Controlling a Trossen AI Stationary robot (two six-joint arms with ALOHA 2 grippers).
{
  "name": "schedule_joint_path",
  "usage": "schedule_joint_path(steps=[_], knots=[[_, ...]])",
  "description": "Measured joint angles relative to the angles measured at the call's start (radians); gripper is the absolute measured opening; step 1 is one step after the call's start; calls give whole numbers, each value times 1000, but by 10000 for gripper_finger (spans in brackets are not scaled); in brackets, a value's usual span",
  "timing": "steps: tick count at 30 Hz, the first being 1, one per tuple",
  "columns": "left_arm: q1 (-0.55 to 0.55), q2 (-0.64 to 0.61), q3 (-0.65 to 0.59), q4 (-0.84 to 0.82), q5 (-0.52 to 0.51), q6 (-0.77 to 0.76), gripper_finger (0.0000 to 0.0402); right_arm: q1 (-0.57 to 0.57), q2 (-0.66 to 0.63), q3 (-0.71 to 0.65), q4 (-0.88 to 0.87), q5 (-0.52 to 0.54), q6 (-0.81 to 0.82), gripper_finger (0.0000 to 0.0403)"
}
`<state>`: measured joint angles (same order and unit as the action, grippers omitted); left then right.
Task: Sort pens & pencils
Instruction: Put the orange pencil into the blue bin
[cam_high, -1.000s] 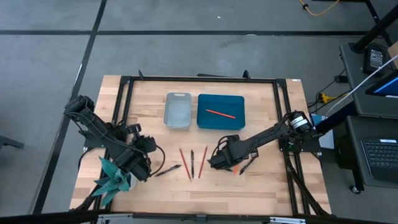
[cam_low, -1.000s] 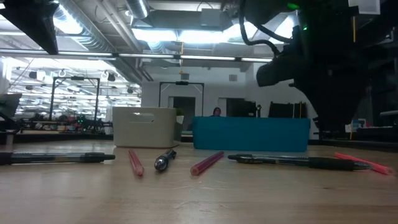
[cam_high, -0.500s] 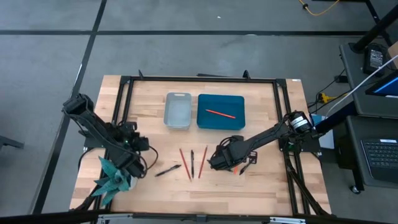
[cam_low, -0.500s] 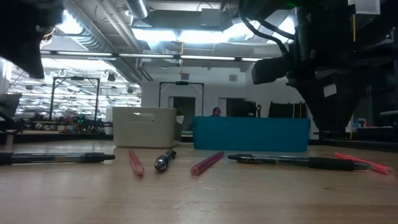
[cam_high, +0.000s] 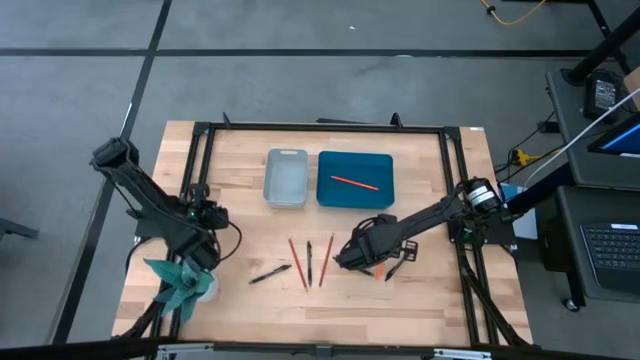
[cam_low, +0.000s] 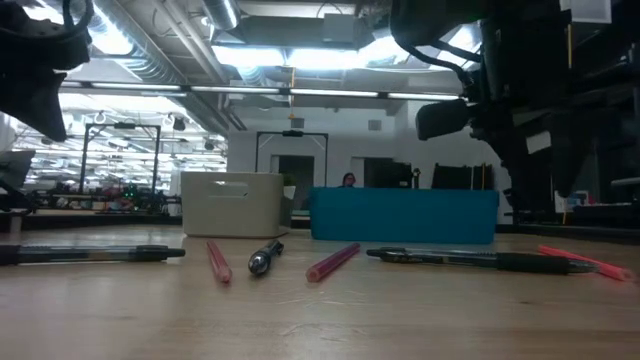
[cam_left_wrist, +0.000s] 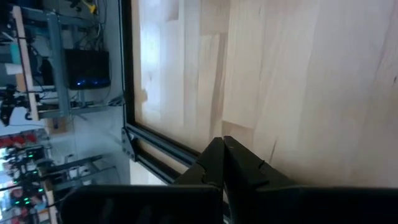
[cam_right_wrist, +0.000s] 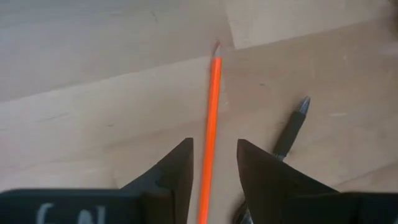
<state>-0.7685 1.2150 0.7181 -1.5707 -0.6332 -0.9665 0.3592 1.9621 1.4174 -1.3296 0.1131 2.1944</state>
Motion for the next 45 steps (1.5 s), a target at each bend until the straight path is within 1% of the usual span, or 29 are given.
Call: schedule_joint_path(steps=[5,11,16,19,22,26,30,33,35,38,43,45], knots=[[0,-10,0,0,-1,0,0,-10,0,0,-2,-1,-1,125],[0,-10,0,0,-1,-3,0,-15,0,0,4,-29,3,125],[0,-10,0,0,-2,-10,0,-15,-14,0,3,-59,11,125],[0,-10,0,0,-5,-18,0,-15,-24,-1,-9,-62,19,125],[0,-10,1,2,-9,-19,0,-15,-50,-21,15,-63,25,125],[0,-9,11,18,-59,-7,0,-15,-69,-51,56,-55,26,125],[6,-9,76,24,-132,29,0,-15,-69,-70,69,-50,23,125],[21,-9,137,29,-200,79,0,-15,-69,-87,111,-2,6,125],[43,-9,173,40,-262,136,0,-15,-69,-103,137,26,-6,125],[110,-9,215,69,-337,245,0,-15,-69,-131,174,34,-21,125],[280,-9,254,161,-402,435,0,-15,-68,-177,208,34,-34,125],[358,-9,262,251,-402,534,0,-15,-68,-192,220,29,-37,125]])
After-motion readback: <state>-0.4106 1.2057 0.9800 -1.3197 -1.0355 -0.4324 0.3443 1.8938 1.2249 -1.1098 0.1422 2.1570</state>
